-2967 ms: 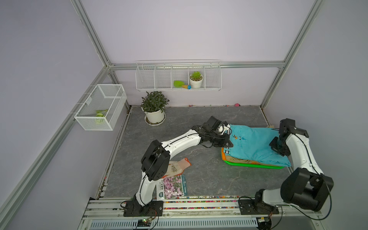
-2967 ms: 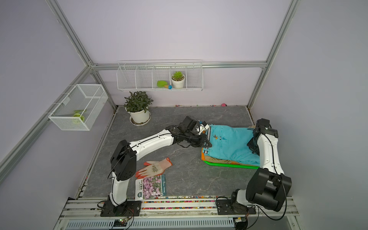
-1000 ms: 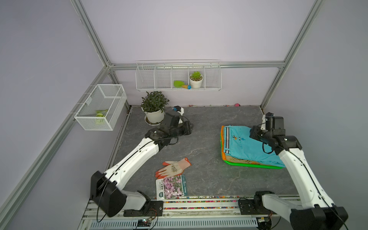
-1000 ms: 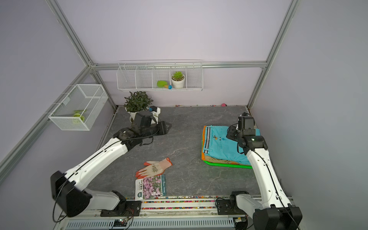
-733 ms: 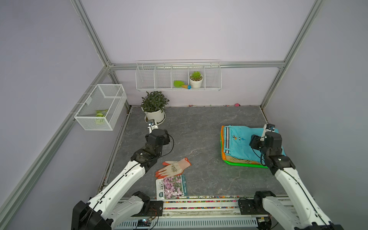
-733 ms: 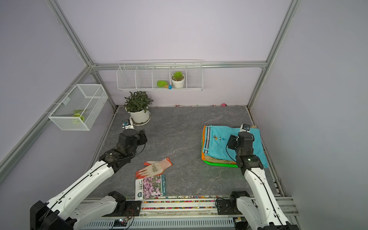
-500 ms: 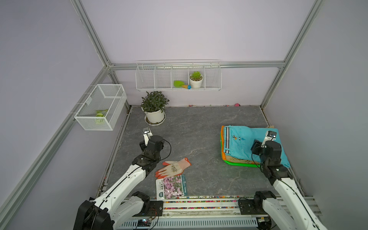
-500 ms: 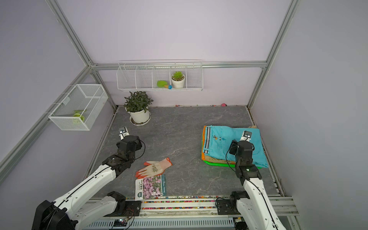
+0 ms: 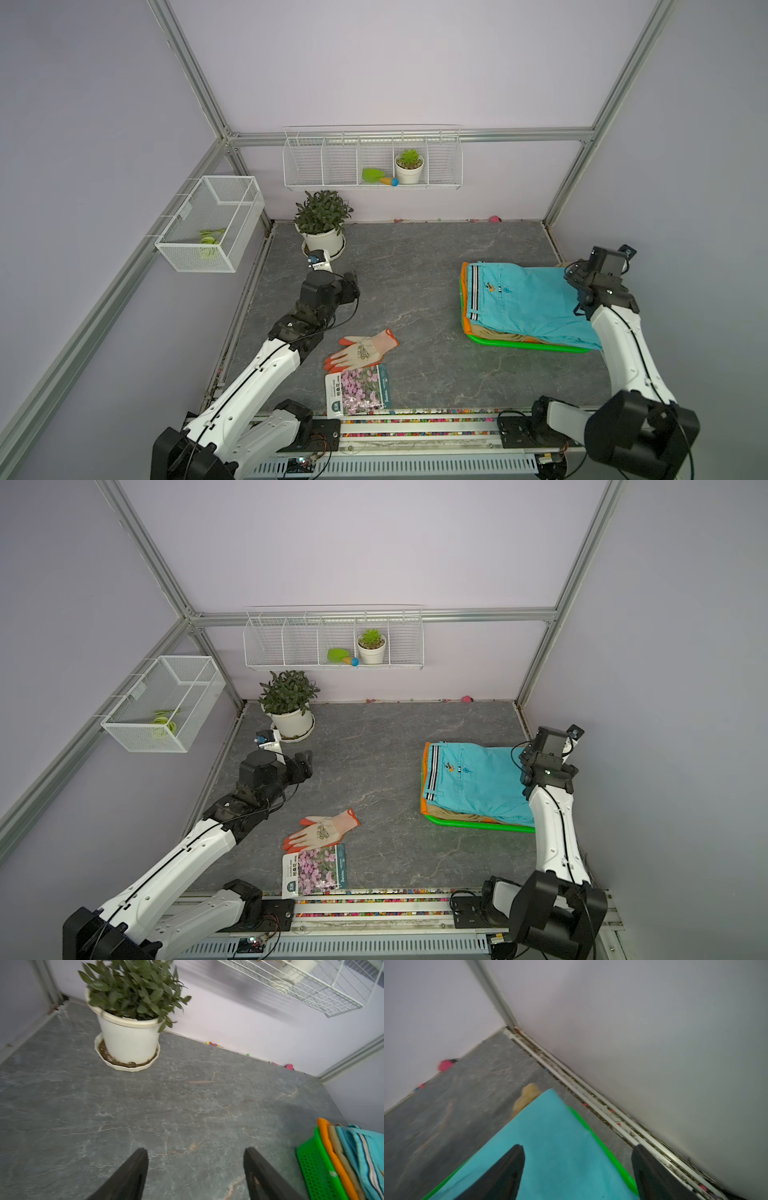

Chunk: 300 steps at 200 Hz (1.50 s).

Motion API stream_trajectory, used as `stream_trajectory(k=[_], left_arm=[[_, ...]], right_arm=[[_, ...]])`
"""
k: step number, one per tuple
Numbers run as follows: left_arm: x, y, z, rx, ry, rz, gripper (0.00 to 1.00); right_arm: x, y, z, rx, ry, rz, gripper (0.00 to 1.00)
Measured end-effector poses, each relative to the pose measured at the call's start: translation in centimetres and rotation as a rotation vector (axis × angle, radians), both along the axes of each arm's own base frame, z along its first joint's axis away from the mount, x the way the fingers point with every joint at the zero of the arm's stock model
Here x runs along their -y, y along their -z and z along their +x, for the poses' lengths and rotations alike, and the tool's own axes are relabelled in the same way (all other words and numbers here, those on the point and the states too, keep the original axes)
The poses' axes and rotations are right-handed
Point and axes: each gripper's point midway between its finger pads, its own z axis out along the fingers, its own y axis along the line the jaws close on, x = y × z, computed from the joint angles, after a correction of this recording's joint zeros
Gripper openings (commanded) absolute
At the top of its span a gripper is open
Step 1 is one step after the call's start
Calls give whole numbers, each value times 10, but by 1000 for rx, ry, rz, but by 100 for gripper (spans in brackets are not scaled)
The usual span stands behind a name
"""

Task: Put the folded long pants in the basket
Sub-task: Move the basket to the center of the board, then reset both arms

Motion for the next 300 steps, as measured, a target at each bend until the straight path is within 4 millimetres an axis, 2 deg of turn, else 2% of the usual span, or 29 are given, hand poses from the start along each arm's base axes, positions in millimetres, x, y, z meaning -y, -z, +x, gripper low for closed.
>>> stream_trajectory(k=[23, 55, 78, 95, 132, 150, 167, 187, 214, 226, 236, 246, 260, 279, 300], left_arm=[[16, 8, -4, -50, 89, -21, 77], [33, 15, -9, -104, 177, -42, 77], [38, 17, -11, -122, 205, -52, 78], [40, 18, -12, -127, 217, -56, 78], [43, 19, -14, -133, 232, -63, 78], [43, 19, -14, -134, 233, -63, 78], [43, 20, -14, -137, 232, -62, 78], [43, 23, -13, -145, 232, -59, 78], [42, 27, -14, -159, 227, -51, 78], [41, 27, -13, -159, 220, -48, 78], [39, 27, -13, -158, 210, -44, 78], [37, 27, -12, -157, 197, -40, 78], [31, 25, -10, -142, 165, -27, 78], [17, 19, -7, -104, 93, -2, 78], [-11, 19, -6, -61, -39, 37, 78]], right_arm=[[27, 37, -23, -70, 113, 92, 88], [41, 69, -38, -72, 209, 231, 86], [42, 93, -42, -53, 266, 354, 84], [37, 110, -42, -43, 292, 457, 78], [29, 118, -28, 44, 320, 623, 68], [12, 123, -18, 64, 292, 689, 67], [-20, 128, -2, 72, 250, 753, 67], [-79, 128, 22, 44, 138, 807, 67], [-162, 131, 42, -76, -62, 867, 66], [-191, 132, 51, -148, -138, 884, 66], [-207, 131, 57, -183, -189, 879, 67], [-211, 128, 58, -193, -216, 856, 68], [-201, 119, 54, -180, -225, 789, 68], [-181, 95, 45, -104, -274, 638, 69], [-162, 68, 33, 4, -347, 428, 71]])
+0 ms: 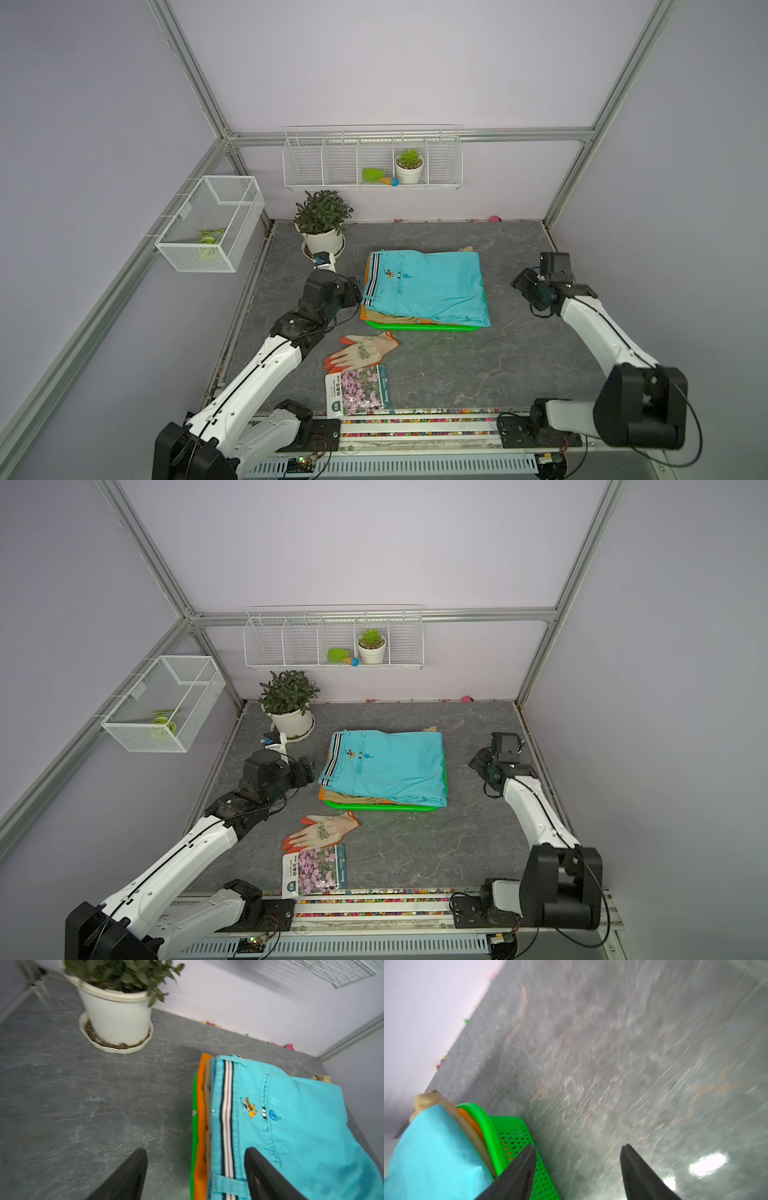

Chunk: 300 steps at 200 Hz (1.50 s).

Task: Put the folded long pants in the basket
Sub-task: Reset both arms

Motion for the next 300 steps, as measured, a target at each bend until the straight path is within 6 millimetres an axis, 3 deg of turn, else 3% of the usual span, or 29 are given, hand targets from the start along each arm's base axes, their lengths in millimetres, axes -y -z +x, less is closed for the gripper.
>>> stream_trajectory(k=[26, 62, 84, 109, 131, 145, 173, 211, 228, 243, 251, 254, 256, 259, 300], left_arm=[[-50, 20, -2, 37, -213, 84, 77], [-120, 64, -13, 42, -457, 210, 76], [-138, 68, -11, 46, -492, 265, 75], [-147, 66, 3, 104, -508, 294, 74], [-146, 100, 8, 68, -453, 373, 76], [-141, 108, 11, 93, -400, 391, 77], [-147, 104, 26, 137, -366, 370, 73], [-141, 86, 52, 231, -305, 343, 77], [-140, 91, 58, 282, -292, 329, 77], [-145, 114, 57, 232, -277, 330, 75], [-145, 119, 57, 216, -264, 330, 78], [-145, 118, 57, 220, -260, 329, 83], [-144, 117, 58, 225, -256, 329, 96], [-144, 116, 59, 232, -255, 326, 100], [-144, 102, 69, 270, -238, 294, 100]], right_arm=[[20, -7, -16, 127, -22, -212, 74], [34, 31, -33, 96, -54, -399, 73], [34, 45, -30, 80, -104, -488, 73], [35, 56, -22, 87, -127, -548, 73], [35, 56, -8, 133, -133, -587, 74], [33, 53, 0, 188, -132, -599, 74], [24, 60, 15, 277, -178, -610, 72], [1, 83, 14, 311, -291, -626, 75], [1, 74, 23, 319, -294, -629, 77], [-1, 58, 36, 362, -285, -635, 84], [-1, 52, 40, 377, -280, -633, 98], [-1, 51, 41, 376, -287, -642, 99], [-2, 51, 42, 379, -284, -636, 99], [-2, 50, 42, 381, -282, -636, 99], [-3, 56, 40, 356, -302, -634, 99]])
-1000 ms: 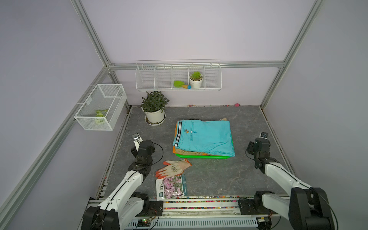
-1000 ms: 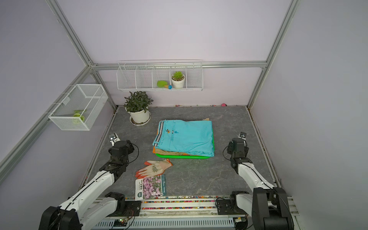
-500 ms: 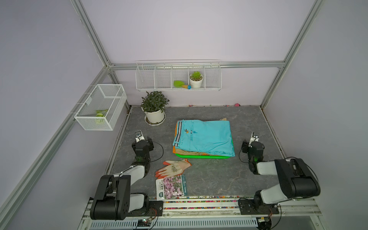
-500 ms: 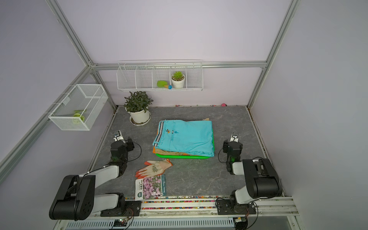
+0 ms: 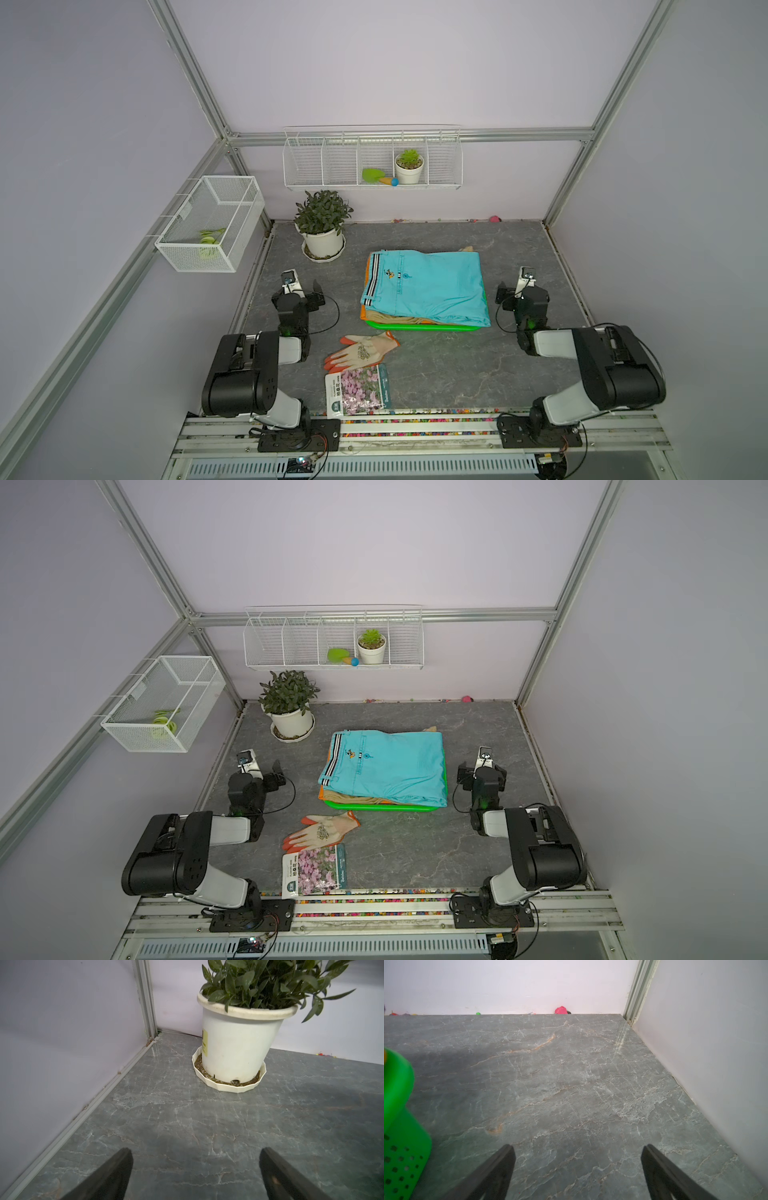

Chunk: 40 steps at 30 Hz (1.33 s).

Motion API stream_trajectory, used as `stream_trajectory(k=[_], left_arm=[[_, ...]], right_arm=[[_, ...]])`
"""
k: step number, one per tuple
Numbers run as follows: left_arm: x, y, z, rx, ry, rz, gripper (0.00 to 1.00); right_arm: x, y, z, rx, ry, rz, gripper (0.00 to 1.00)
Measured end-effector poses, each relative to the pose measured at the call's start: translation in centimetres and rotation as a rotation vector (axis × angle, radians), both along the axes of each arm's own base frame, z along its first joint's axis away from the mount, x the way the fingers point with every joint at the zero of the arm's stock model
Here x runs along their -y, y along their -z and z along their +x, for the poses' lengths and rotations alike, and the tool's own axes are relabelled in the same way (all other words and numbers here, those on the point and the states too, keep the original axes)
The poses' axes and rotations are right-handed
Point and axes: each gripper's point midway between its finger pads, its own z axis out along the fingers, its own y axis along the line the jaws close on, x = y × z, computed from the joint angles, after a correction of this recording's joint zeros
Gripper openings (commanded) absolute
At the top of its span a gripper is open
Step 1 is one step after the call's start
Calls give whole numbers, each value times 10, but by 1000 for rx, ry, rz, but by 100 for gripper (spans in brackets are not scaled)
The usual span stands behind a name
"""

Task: Put the folded long pants in the basket
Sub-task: Reset both arms

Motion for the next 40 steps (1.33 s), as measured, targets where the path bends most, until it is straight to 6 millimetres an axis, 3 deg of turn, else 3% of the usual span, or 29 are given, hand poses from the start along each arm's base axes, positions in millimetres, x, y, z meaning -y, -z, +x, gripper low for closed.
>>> stream_trajectory(k=[40], left_arm=[[3, 6, 0, -33, 13, -13, 100]], right_arm=[[1, 7, -3, -33, 7, -5, 99]])
